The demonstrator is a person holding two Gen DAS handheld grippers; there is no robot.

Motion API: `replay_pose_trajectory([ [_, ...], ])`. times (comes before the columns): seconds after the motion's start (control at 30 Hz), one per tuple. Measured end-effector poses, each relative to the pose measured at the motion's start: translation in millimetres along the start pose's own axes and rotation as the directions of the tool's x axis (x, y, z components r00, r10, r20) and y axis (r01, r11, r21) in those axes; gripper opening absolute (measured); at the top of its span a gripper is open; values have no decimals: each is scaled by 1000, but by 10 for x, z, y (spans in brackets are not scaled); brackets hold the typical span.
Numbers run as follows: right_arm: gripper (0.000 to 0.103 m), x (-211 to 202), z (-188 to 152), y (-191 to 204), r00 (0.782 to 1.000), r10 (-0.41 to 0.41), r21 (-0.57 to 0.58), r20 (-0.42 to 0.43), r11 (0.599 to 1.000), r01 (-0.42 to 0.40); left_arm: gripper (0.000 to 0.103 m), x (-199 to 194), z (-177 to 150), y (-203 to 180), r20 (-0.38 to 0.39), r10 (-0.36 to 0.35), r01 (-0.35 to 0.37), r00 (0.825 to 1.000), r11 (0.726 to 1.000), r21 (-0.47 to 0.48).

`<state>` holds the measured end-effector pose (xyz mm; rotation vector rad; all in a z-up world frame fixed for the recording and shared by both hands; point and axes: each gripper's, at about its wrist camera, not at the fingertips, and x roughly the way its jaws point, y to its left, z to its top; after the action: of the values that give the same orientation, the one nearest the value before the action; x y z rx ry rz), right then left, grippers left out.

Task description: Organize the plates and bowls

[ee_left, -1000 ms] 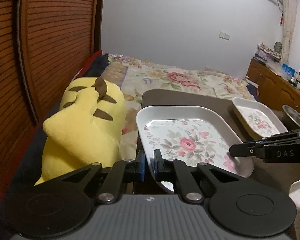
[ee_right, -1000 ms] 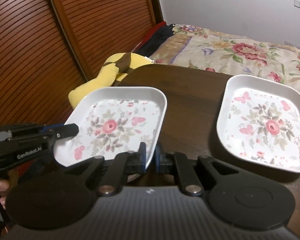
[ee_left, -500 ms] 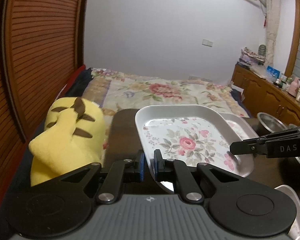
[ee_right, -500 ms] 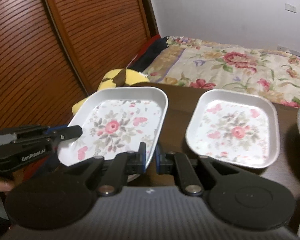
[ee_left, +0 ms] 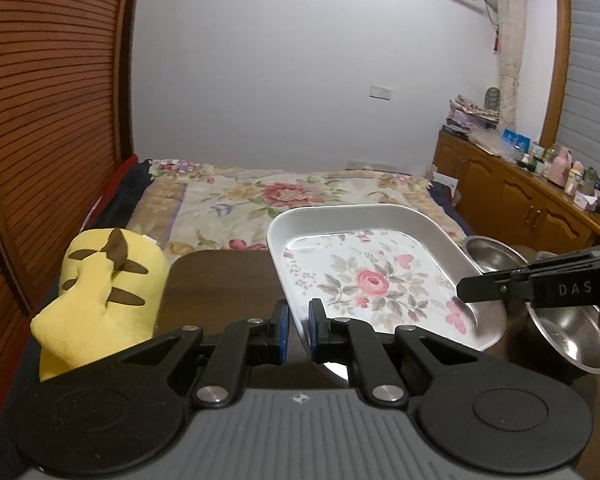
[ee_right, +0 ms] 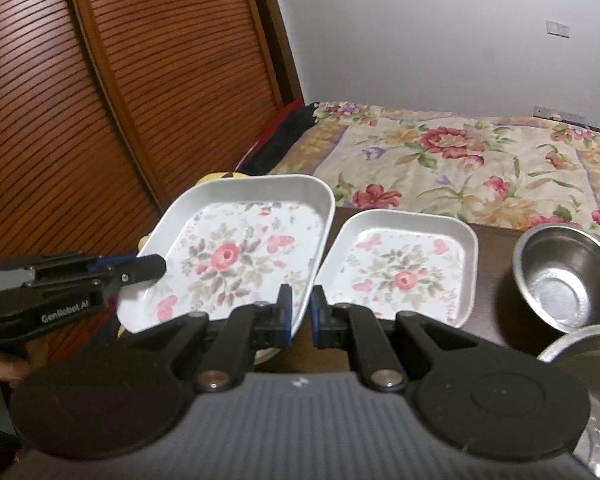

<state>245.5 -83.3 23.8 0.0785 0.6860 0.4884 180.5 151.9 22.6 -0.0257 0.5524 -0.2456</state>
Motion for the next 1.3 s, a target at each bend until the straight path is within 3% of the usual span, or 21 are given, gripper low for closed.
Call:
replay_pose_trajectory([
  [0.73, 12, -706, -181, -215, 999, 16, -28, 30, 999, -15, 10, -255, -30, -490, 31, -95, 93, 995, 993, 68],
  [1.3, 12, -673, -629, -342, 997, 52, 1, -52, 999, -52, 10, -377, -449, -684, -6, -108, 108, 994, 990, 92],
])
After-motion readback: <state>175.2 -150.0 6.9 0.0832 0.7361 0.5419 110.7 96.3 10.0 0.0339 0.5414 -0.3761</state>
